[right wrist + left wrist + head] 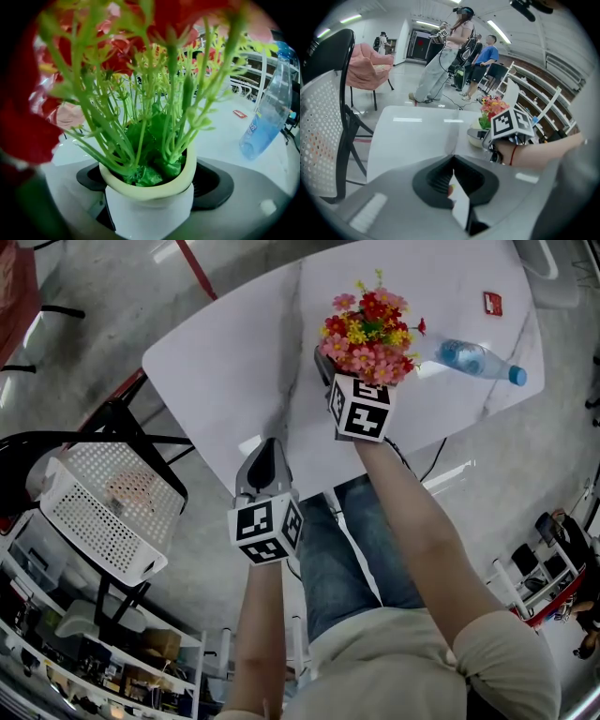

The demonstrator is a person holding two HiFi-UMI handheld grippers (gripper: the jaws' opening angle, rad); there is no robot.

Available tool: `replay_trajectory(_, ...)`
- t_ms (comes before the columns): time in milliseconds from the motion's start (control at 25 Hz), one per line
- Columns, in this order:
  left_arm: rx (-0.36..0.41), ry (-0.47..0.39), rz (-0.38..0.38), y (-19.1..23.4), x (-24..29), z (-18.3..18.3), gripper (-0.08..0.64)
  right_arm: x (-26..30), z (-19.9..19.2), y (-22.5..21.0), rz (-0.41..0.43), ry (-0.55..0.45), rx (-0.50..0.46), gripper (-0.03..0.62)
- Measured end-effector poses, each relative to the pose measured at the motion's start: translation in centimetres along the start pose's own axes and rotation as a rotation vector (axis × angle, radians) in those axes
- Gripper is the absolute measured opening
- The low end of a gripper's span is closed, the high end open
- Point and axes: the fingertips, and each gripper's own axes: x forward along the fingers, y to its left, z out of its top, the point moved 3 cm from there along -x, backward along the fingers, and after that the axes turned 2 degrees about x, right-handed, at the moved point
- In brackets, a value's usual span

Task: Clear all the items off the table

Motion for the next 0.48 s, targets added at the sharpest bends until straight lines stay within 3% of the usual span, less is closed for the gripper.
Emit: replay_trajectory(480,-0.008,-0.029,0.007,-1.7,-1.6,0.0,0.009,-2.8,-0.3,-0.9,0.032,-0.003,-0.046,0.528)
